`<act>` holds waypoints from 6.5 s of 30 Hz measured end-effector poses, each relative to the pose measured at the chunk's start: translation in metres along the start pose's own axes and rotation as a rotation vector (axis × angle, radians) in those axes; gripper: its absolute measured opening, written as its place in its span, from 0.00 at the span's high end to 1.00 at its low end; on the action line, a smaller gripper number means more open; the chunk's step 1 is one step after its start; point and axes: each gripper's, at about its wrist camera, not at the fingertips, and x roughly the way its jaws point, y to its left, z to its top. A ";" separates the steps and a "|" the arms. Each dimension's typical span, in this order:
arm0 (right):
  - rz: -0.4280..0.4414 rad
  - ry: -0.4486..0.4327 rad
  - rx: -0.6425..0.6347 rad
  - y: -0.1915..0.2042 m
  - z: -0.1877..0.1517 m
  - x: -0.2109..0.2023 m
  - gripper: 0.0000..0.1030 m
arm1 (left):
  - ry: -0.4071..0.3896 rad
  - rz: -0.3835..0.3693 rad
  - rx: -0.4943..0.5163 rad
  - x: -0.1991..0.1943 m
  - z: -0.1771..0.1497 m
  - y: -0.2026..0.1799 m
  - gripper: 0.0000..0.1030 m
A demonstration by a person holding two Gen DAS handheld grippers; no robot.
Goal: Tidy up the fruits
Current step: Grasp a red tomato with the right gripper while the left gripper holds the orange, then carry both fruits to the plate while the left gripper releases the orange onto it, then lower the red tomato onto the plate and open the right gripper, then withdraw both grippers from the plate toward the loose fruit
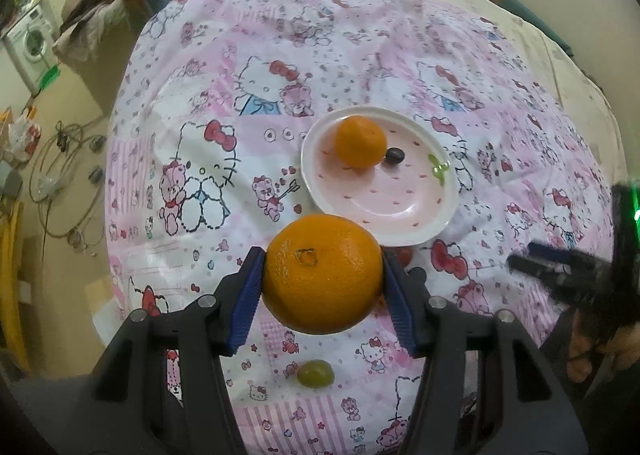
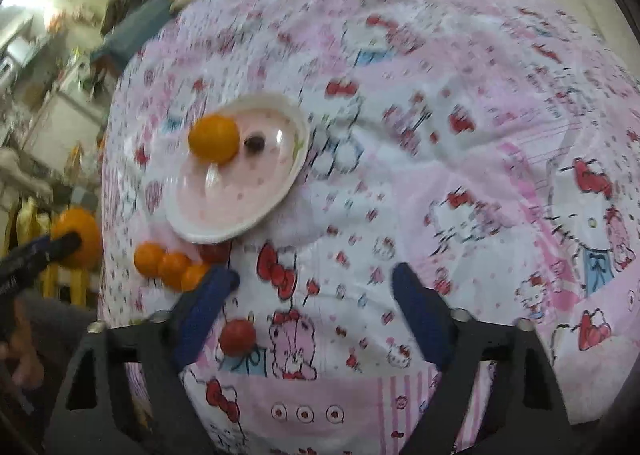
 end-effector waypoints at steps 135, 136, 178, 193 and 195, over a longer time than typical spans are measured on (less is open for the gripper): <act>0.137 0.070 -0.083 0.007 0.141 0.107 0.65 | 0.119 0.132 0.199 0.142 0.079 -0.043 0.42; 0.139 0.068 -0.081 0.007 0.141 0.106 0.65 | 0.111 0.129 0.203 0.141 0.078 -0.044 0.41; 0.167 -0.125 -0.012 -0.004 0.123 0.015 0.11 | -0.047 0.043 0.075 0.066 0.070 -0.025 0.05; 0.169 -0.155 -0.034 0.006 0.069 -0.018 0.11 | -0.093 0.024 0.035 0.011 0.032 -0.018 0.05; 0.168 -0.142 -0.027 0.007 0.061 -0.019 0.11 | -0.093 0.026 0.025 0.008 0.026 -0.016 0.05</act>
